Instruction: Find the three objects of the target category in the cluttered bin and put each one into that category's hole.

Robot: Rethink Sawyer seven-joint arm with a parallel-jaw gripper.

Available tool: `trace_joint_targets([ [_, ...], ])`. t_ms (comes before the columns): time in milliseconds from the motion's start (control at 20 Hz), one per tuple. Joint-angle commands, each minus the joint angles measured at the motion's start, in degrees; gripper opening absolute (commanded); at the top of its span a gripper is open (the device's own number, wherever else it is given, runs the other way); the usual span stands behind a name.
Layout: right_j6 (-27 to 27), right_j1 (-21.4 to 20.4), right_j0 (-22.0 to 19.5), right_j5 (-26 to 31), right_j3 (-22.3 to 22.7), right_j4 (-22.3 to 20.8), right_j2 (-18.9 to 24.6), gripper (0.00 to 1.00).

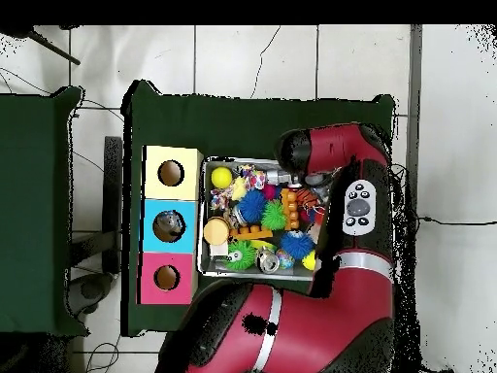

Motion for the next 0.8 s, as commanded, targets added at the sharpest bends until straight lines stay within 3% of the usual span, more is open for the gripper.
trace_joint_targets([
  [50, 8.9, -0.6, -1.4, -16.9, 8.9, -2.2, 0.4, 1.00],
  [250, 10.6, -0.7, -1.3, -17.1, 9.1, -0.5, -0.2, 1.00],
  [500, 13.6, -0.9, -2.6, -2.9, 9.9, 8.5, 0.3, 1.00],
  [800, 10.0, -0.9, -2.8, 5.9, 9.2, 13.1, -0.6, 1.00],
])
